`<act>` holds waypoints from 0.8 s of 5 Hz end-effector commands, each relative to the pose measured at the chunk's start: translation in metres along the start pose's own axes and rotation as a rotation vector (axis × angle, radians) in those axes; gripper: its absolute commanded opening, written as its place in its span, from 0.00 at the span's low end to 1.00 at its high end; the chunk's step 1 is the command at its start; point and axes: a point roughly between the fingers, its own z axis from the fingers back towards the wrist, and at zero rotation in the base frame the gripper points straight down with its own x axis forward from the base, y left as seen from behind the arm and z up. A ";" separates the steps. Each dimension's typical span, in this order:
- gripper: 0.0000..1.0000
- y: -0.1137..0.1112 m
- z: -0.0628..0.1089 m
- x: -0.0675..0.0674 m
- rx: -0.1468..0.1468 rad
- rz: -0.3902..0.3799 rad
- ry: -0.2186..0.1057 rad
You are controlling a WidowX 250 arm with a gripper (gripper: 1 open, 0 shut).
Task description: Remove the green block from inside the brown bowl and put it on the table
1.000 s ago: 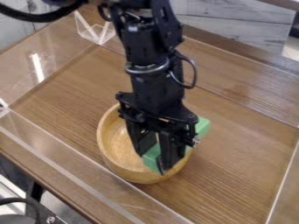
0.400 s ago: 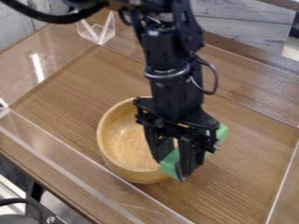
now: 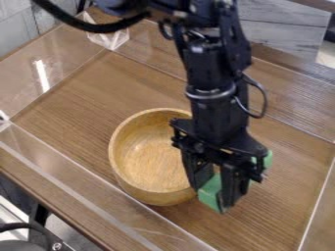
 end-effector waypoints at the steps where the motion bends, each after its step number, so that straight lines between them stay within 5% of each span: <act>1: 0.00 -0.011 0.005 0.015 -0.007 -0.026 -0.050; 4: 0.00 -0.024 -0.015 0.026 -0.016 -0.059 -0.040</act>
